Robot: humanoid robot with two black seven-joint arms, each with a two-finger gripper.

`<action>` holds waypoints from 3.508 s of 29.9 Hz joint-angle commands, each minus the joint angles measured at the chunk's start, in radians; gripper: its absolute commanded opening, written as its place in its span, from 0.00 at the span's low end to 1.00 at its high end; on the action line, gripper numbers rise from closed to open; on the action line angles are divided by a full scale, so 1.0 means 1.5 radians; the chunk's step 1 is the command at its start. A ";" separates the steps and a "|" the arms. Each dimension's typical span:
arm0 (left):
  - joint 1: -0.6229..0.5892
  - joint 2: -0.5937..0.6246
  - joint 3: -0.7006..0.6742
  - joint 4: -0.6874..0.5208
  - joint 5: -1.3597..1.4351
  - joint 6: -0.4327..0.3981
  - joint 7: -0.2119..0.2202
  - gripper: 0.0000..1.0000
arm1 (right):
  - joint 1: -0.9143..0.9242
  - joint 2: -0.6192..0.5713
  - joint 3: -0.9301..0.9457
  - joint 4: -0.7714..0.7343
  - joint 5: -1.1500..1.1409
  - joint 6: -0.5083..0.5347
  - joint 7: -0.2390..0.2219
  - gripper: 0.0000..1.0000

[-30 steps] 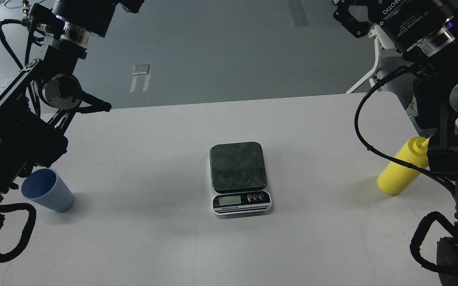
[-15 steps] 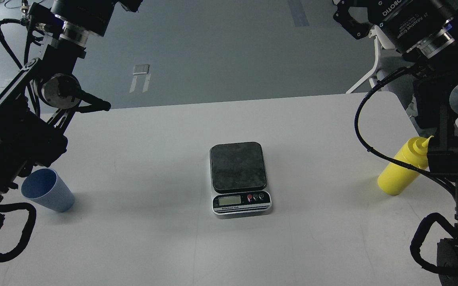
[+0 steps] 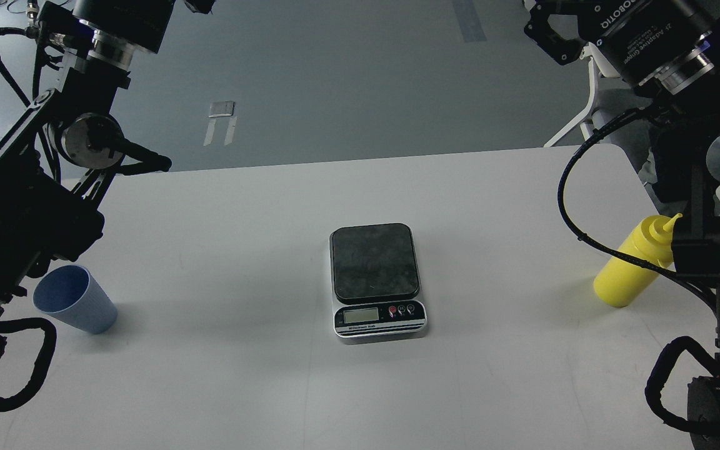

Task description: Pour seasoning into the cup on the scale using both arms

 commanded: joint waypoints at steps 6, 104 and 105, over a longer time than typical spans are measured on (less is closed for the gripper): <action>0.000 0.003 -0.001 0.003 -0.008 0.000 0.000 0.98 | 0.000 0.000 -0.001 -0.001 0.000 0.000 0.000 0.99; 0.190 0.530 0.672 -0.088 0.687 0.510 0.000 0.76 | -0.055 -0.006 0.006 -0.004 0.000 0.000 0.000 0.99; 0.190 0.529 0.672 -0.088 0.687 0.510 0.000 0.73 | -0.057 -0.006 0.006 -0.004 0.000 0.000 0.000 0.99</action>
